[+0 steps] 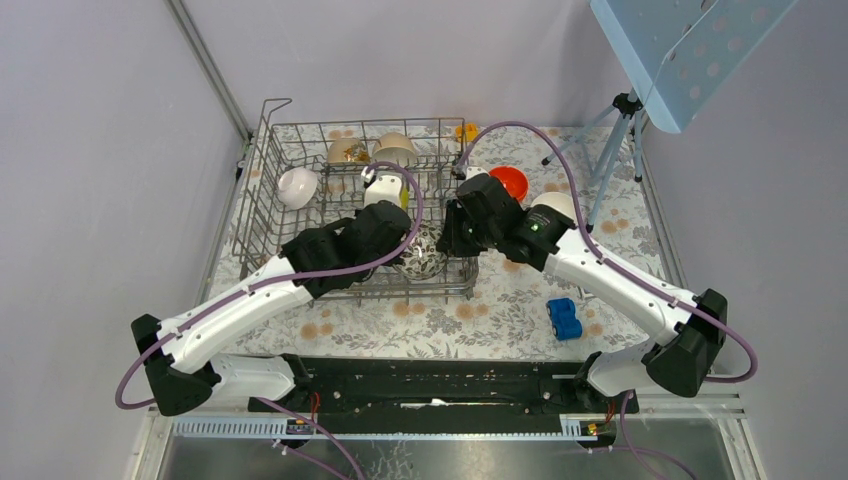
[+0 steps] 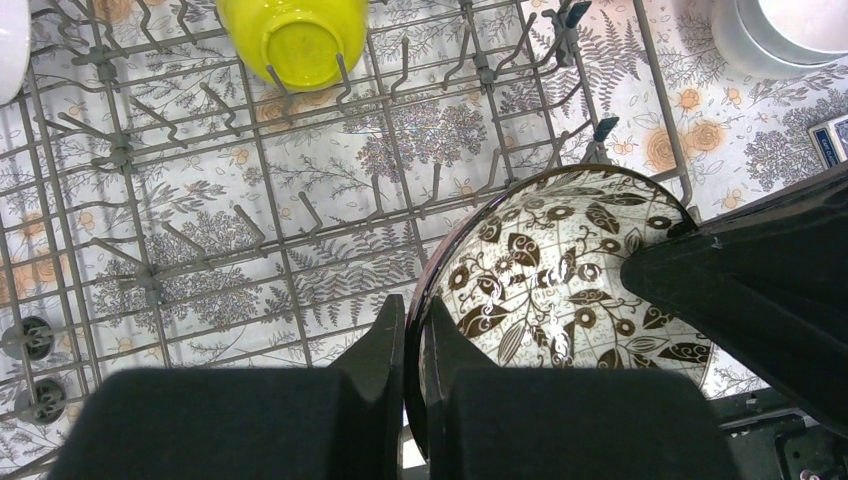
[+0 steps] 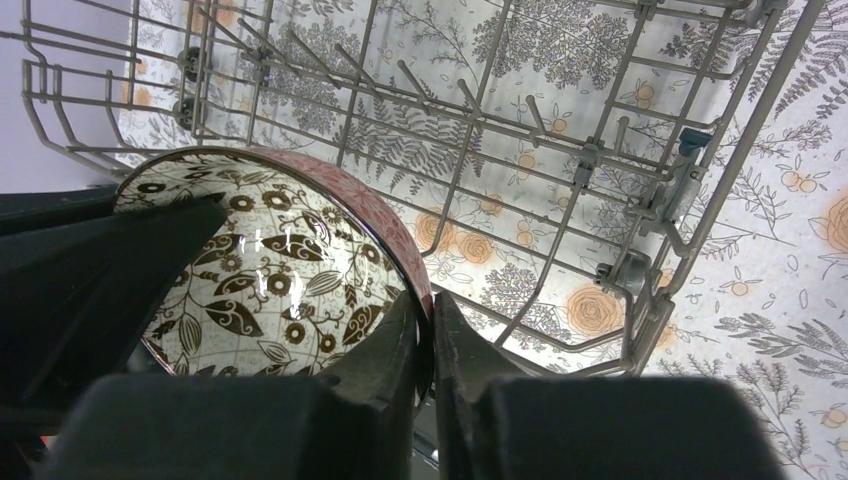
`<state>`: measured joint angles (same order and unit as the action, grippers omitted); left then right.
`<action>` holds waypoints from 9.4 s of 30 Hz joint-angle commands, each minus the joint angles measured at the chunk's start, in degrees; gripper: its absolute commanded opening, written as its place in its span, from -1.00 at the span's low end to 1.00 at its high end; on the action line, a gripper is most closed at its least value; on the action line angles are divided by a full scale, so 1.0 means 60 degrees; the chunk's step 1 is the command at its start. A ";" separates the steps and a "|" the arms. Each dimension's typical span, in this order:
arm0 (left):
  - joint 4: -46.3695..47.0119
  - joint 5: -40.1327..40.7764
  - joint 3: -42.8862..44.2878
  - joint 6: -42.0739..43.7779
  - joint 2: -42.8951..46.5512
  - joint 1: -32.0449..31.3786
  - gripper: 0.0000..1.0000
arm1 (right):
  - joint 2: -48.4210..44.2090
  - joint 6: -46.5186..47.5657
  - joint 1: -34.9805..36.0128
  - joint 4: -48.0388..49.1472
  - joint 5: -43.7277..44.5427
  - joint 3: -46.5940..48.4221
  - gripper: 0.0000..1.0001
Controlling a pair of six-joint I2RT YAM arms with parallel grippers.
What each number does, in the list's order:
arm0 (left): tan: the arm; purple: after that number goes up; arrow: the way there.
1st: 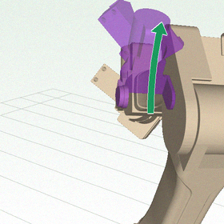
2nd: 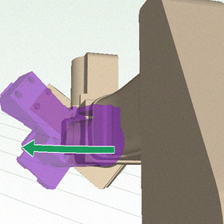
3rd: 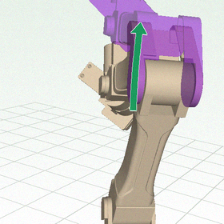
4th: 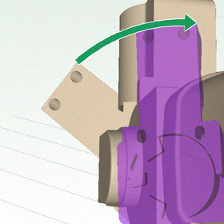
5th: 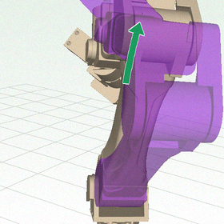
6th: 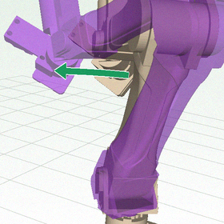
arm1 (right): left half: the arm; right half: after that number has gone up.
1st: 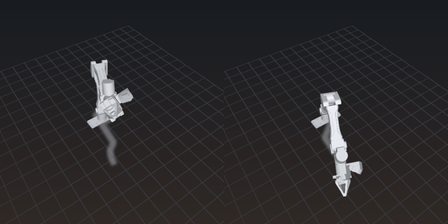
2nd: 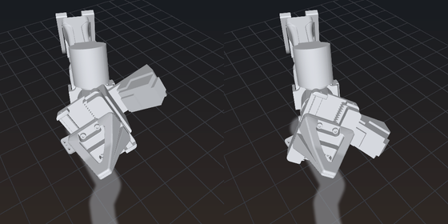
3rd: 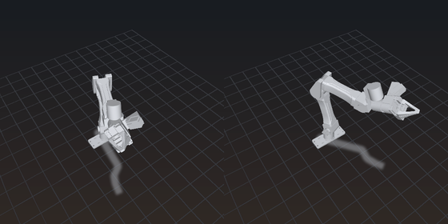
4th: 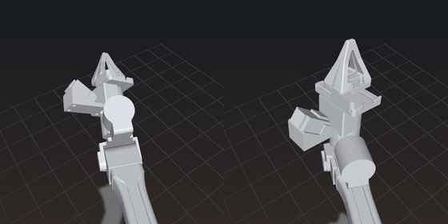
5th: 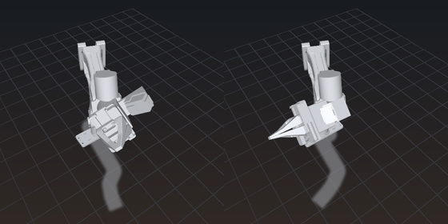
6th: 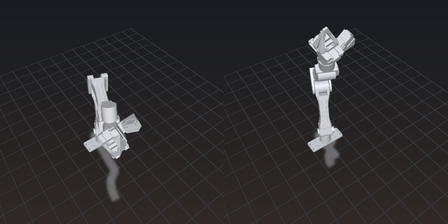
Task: Unload the bowls from the dish rack
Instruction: Place the bowl at the center of the board, then pick up the bowl from the dish rack.
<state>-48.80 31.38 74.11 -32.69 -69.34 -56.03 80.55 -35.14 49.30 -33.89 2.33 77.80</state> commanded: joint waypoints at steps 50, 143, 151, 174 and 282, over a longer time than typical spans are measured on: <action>0.3545 -0.0587 -0.5000 -0.0699 0.5979 -0.0023 0.98 | -0.4591 -0.4006 -1.0802 0.1355 0.3147 -0.5678 -1.00; 0.3248 0.0042 -0.5144 -0.0904 0.6481 -0.0024 0.97 | -0.7878 -0.2133 -0.8764 0.1056 -0.2811 -0.6311 0.60; 0.3214 0.0523 -0.4796 -0.0882 0.6027 -0.0027 0.98 | -0.6953 -0.0914 -0.5637 0.1582 -0.3241 -0.5576 0.76; 0.1094 0.2947 -0.3249 -0.1160 0.4962 -0.0027 0.97 | -0.0640 0.0890 -0.1867 0.3578 0.2577 -0.2537 0.78; 0.5673 0.2784 0.0875 0.7829 -0.6480 0.6656 0.97 | -0.2012 -0.0530 -0.2577 0.6440 -0.0937 -0.6180 0.81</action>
<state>-16.91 46.85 80.18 13.34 -108.99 -17.21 69.30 -38.30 33.39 2.59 -2.72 40.97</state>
